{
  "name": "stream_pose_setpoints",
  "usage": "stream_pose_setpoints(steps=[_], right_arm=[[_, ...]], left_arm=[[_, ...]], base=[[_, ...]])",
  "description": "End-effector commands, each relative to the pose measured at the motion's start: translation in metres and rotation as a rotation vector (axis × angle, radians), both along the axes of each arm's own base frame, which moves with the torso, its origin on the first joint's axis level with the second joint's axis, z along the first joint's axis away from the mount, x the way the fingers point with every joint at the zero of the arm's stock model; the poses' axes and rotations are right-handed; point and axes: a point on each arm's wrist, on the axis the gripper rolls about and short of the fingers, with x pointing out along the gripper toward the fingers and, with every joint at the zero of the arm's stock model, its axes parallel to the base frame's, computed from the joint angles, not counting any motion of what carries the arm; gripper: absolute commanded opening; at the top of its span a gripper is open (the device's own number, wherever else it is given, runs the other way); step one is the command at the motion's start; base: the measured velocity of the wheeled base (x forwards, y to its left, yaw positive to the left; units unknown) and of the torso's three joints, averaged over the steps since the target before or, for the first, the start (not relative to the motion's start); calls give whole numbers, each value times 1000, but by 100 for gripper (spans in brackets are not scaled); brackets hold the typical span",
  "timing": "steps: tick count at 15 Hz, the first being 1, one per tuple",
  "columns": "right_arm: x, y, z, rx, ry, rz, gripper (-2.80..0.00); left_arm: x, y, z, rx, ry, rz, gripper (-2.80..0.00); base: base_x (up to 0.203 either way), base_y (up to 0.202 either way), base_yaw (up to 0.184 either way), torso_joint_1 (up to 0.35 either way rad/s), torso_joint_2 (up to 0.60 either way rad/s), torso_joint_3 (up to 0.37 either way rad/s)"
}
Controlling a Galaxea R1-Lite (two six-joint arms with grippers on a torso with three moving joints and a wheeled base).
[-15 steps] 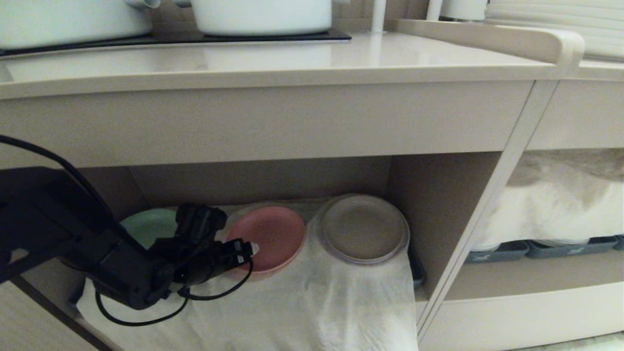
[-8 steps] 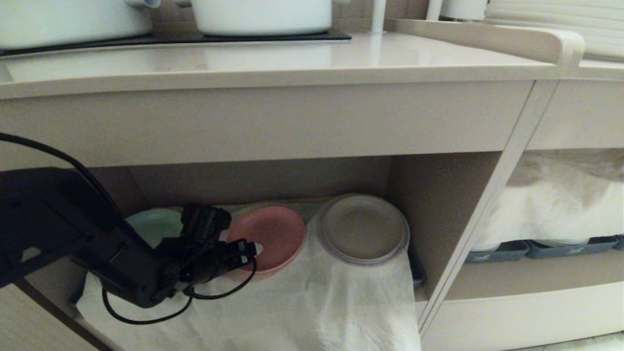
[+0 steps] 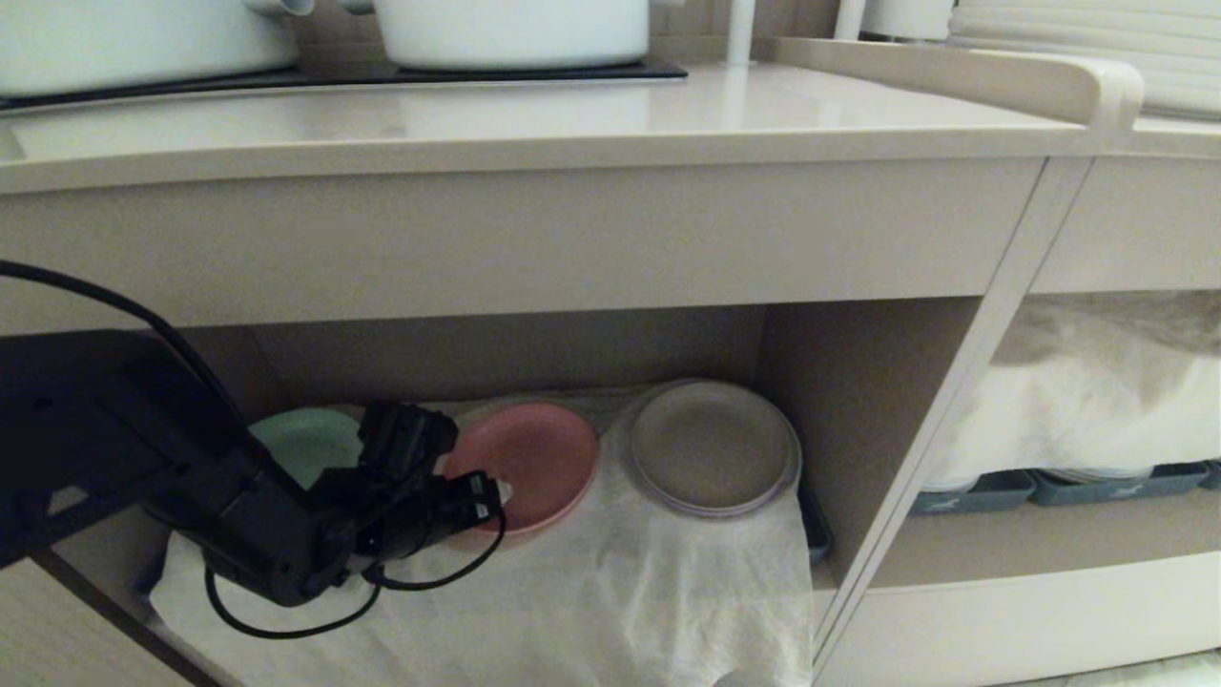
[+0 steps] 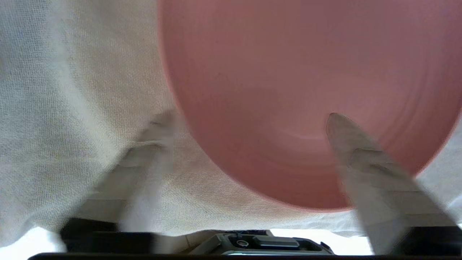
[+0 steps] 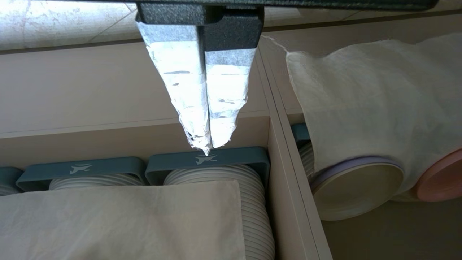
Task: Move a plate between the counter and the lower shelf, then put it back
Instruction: Pick up the plate in the cupboard
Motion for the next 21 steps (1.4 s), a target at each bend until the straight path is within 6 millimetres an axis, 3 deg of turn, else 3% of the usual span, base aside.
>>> stream_pose_setpoints(steps=[1, 16, 21], right_arm=[[0, 0, 0, 1, 2, 0, -280], [0, 0, 0, 1, 2, 0, -280], [0, 0, 0, 1, 0, 0, -280]], left_arm=[[1, 0, 0, -5, -3, 5, -280], [-2, 1, 1, -4, -1, 8, -280], [-6, 3, 14, -35, -26, 31, -280]], base=[[0, 0, 0, 0, 0, 0], [0, 0, 0, 0, 0, 0], [0, 0, 0, 0, 0, 0]])
